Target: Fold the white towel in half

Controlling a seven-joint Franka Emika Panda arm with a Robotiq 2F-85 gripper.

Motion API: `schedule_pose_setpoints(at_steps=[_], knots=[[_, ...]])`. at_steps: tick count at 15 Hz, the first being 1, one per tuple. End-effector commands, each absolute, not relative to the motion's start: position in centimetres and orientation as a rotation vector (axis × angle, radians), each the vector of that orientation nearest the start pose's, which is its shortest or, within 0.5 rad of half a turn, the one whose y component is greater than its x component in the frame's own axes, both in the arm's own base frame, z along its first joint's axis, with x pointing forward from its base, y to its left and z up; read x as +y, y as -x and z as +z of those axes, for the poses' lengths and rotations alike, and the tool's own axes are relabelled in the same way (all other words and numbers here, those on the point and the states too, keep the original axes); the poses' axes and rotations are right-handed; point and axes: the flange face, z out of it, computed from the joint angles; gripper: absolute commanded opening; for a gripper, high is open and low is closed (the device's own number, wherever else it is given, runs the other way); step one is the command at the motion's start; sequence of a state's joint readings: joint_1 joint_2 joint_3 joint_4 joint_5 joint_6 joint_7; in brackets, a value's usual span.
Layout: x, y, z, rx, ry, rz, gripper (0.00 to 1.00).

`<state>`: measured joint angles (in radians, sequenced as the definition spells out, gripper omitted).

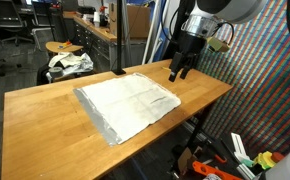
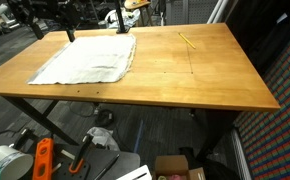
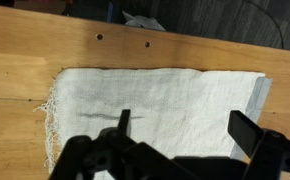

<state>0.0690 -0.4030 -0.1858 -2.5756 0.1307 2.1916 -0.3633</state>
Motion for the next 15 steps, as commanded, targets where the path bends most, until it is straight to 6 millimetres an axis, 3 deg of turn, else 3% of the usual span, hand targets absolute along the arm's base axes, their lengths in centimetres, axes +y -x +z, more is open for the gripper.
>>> schedule_pose_setpoints(at_steps=[1, 11, 15], knots=[[-4.1, -40.4, 40.0, -0.274, 2.956, -0.075, 1.0], [-4.1, -40.4, 40.0, -0.274, 2.956, -0.075, 1.0], [-5.7, -41.7, 39.1, -0.113, 2.953, -0.057, 1.0]])
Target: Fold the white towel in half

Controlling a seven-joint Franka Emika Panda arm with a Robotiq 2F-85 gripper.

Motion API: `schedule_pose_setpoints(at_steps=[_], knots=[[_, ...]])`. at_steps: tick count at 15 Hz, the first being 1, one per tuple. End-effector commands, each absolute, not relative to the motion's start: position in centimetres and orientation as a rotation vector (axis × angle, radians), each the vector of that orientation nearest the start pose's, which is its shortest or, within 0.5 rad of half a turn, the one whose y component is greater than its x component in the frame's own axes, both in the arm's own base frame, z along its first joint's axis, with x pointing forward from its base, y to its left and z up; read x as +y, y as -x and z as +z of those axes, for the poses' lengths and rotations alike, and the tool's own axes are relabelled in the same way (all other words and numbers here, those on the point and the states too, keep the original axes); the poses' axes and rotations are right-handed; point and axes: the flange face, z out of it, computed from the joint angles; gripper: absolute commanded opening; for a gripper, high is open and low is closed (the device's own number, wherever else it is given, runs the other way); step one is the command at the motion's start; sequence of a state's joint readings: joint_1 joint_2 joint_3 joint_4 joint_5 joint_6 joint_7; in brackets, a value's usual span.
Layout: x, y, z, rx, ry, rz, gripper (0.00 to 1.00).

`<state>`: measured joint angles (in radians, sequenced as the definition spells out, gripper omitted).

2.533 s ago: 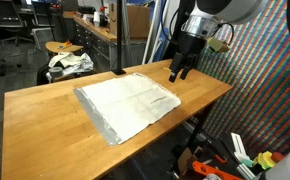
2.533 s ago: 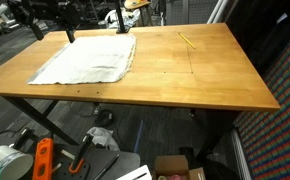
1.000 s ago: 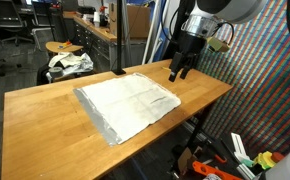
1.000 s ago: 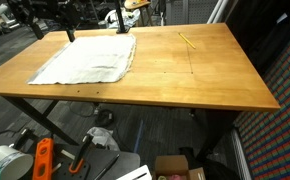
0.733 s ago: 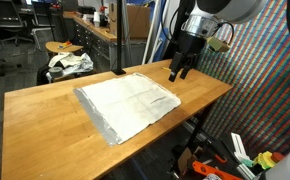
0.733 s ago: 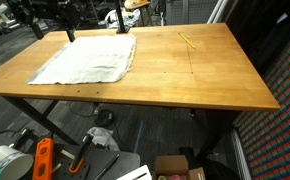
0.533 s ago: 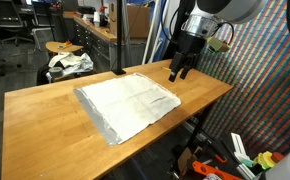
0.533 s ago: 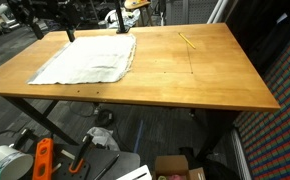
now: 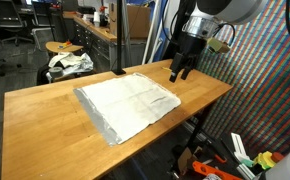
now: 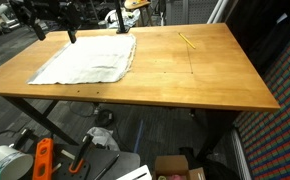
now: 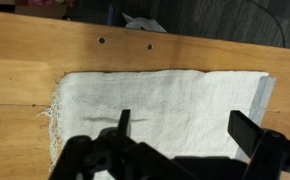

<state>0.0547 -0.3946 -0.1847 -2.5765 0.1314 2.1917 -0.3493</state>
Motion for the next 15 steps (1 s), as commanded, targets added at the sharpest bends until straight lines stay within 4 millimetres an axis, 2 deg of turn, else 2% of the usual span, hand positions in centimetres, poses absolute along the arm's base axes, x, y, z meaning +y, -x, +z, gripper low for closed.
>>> schedule_pose_setpoints(at_steps=[1, 5, 7, 11, 15], knots=[[-6.2, -42.3, 38.7, -0.063, 2.952, -0.045, 1.0], [-8.4, -44.9, 37.2, 0.077, 2.932, 0.032, 1.0], [-9.4, -46.7, 36.2, 0.063, 2.94, 0.019, 1.0], [-11.8, -50.9, 34.1, 0.15, 2.973, -0.068, 1.0], [-14.6, -53.2, 30.9, 0.154, 3.035, -0.151, 1.0]])
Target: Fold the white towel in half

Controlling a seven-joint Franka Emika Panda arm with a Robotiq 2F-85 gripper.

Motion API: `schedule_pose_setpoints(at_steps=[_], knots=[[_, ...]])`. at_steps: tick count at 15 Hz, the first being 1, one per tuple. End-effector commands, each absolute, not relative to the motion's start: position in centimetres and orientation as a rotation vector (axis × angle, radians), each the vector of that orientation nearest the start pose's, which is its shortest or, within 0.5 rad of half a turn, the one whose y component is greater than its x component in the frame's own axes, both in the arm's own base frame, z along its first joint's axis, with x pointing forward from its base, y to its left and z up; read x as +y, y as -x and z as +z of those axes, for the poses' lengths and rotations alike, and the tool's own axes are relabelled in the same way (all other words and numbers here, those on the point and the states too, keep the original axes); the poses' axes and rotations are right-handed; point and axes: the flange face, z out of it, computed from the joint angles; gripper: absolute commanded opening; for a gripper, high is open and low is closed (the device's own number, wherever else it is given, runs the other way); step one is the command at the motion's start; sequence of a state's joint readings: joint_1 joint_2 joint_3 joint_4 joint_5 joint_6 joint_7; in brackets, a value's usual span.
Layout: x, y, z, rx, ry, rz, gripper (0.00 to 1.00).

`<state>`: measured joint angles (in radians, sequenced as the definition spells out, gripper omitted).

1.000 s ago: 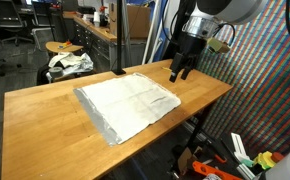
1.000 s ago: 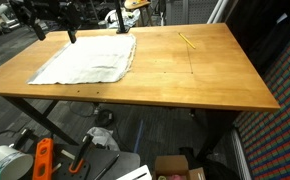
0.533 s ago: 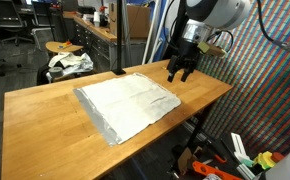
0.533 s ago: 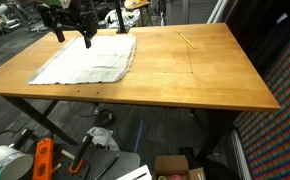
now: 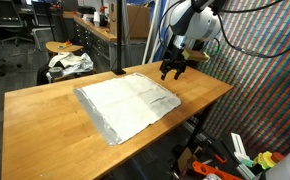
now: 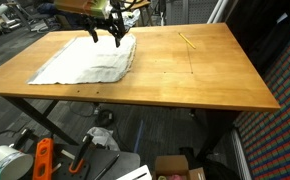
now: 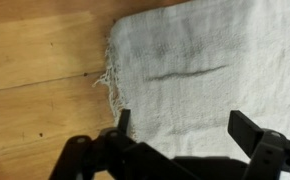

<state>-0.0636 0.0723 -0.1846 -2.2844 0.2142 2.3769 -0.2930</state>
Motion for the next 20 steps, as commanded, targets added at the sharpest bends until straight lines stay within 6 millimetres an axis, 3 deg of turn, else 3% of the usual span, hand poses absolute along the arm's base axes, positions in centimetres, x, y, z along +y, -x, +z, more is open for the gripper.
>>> schedule_pose_setpoints(at_steps=[1, 6, 10, 20], knots=[[-15.4, -53.4, 30.2, 0.153, 3.047, -0.151, 1.0], [-18.5, -52.9, 26.7, 0.017, 3.022, 0.009, 1.0], [-19.8, -52.6, 24.5, -0.053, 3.013, 0.082, 1.0], [-18.0, -52.8, 22.6, -0.062, 2.752, 0.339, 1.0]])
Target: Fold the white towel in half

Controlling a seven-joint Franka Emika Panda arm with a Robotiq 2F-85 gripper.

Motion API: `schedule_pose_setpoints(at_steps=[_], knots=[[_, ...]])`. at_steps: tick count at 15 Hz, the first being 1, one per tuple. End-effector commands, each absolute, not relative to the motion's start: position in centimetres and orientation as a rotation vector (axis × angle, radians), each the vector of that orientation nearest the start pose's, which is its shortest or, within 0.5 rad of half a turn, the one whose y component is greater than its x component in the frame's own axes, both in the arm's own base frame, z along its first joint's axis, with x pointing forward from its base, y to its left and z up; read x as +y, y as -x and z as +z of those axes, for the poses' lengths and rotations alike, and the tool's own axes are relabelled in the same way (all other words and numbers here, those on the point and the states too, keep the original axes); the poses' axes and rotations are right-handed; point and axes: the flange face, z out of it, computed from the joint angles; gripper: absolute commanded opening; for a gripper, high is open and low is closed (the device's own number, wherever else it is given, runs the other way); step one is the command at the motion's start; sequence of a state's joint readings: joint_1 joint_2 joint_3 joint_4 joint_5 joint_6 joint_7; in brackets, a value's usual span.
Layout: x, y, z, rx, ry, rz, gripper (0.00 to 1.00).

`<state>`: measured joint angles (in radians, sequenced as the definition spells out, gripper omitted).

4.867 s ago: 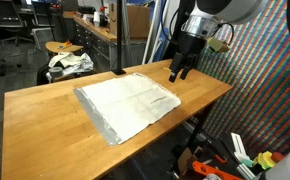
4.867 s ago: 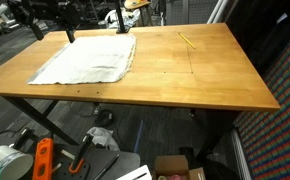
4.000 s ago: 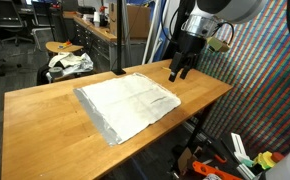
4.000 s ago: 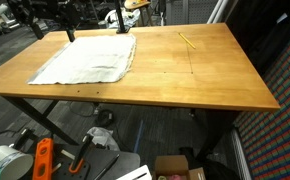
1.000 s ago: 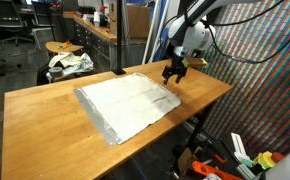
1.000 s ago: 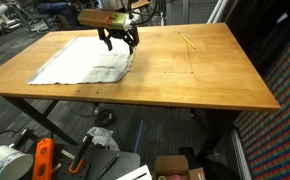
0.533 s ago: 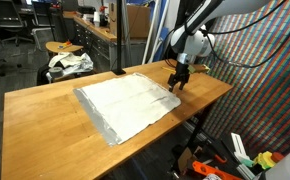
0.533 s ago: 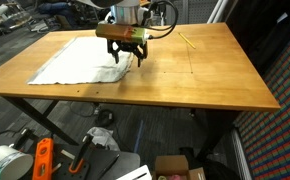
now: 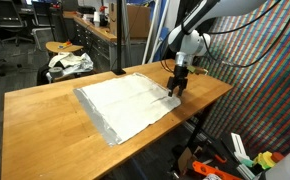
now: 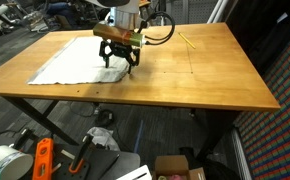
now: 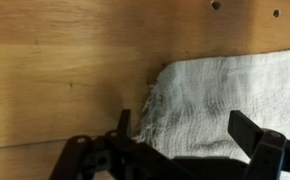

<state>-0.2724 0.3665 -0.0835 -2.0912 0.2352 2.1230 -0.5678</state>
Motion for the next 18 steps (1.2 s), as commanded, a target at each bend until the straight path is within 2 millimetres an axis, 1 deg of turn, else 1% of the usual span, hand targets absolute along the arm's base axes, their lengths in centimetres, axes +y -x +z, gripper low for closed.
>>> schedule_pose_setpoints(at_steps=[1, 6, 9, 12, 14, 16, 18], knots=[[-17.8, -53.0, 22.5, -0.048, 2.723, 0.304, 1.0], [-18.0, -53.8, 21.5, -0.014, 2.7, 0.267, 1.0], [-18.5, -53.9, 21.2, -0.029, 2.711, 0.267, 1.0], [-18.9, -53.3, 21.3, -0.067, 2.701, 0.277, 1.0], [-19.6, -52.9, 21.9, -0.088, 2.695, 0.259, 1.0], [-20.8, -52.5, 22.5, -0.11, 2.718, 0.279, 1.0], [-21.8, -52.1, 22.6, -0.128, 2.725, 0.309, 1.0]])
